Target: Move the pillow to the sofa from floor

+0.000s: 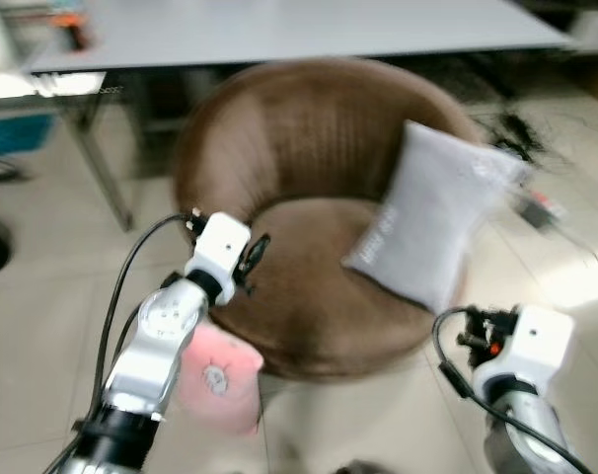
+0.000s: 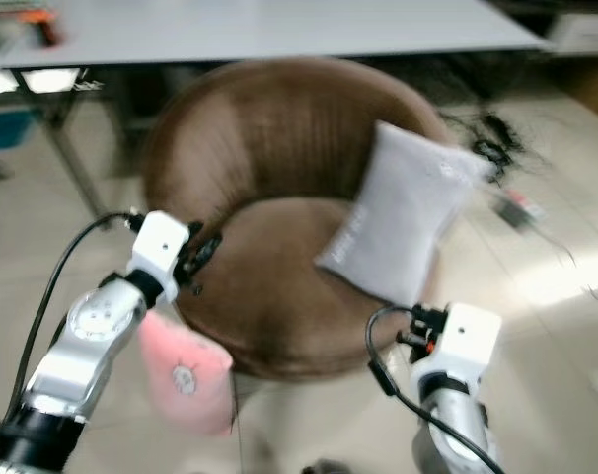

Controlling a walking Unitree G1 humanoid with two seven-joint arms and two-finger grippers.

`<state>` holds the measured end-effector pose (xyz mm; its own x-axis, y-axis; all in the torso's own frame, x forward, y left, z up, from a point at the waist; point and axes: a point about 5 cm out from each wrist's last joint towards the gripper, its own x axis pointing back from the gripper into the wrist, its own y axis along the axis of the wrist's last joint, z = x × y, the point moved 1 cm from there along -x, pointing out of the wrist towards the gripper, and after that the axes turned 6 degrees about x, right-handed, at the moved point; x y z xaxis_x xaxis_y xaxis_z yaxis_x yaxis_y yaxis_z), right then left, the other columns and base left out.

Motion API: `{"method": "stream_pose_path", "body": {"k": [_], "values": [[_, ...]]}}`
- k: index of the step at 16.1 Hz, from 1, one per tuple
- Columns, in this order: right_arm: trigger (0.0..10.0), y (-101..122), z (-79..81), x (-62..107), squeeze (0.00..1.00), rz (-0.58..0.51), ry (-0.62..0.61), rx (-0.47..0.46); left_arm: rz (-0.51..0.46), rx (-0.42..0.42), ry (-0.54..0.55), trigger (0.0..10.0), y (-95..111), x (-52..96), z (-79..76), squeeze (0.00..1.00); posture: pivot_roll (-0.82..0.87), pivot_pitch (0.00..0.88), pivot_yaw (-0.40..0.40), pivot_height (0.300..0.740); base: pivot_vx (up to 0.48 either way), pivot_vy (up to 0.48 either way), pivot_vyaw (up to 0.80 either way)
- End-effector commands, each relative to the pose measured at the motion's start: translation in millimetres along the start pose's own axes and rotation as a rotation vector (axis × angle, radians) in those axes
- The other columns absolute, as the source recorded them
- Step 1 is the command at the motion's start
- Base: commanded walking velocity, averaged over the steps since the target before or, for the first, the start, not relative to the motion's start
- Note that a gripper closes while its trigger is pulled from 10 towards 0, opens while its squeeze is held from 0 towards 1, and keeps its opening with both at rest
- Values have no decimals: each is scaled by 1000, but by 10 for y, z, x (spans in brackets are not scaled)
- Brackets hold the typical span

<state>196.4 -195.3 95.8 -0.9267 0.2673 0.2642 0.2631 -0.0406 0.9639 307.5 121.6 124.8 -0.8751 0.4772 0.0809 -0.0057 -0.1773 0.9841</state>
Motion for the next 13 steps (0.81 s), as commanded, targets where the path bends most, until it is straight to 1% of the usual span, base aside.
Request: {"method": "stream_pose_path", "body": {"k": [1,4,5,10,13], "values": [[10000,23,32,8,0,-11,16,4,12,-19,10,10000,-23,38,54,0,-79,85,21,740,0,480,0],[10000,11,16,14,0,-7,14,7,11,-21,11,10000,-25,32,52,0,-83,82,23,740,0,480,0],[10000,-4,-12,19,0,4,-1,1,10,-21,8,10000,-27,20,46,0,-84,84,25,740,0,480,-788],[10000,-11,-36,36,0,4,-7,2,9,-20,-1,10000,-31,-6,26,0,-94,85,28,740,0,480,-788],[10000,-10,-38,43,0,3,-3,20,8,-18,-7,10000,-39,-19,4,0,-96,84,29,740,0,480,-788]]}}
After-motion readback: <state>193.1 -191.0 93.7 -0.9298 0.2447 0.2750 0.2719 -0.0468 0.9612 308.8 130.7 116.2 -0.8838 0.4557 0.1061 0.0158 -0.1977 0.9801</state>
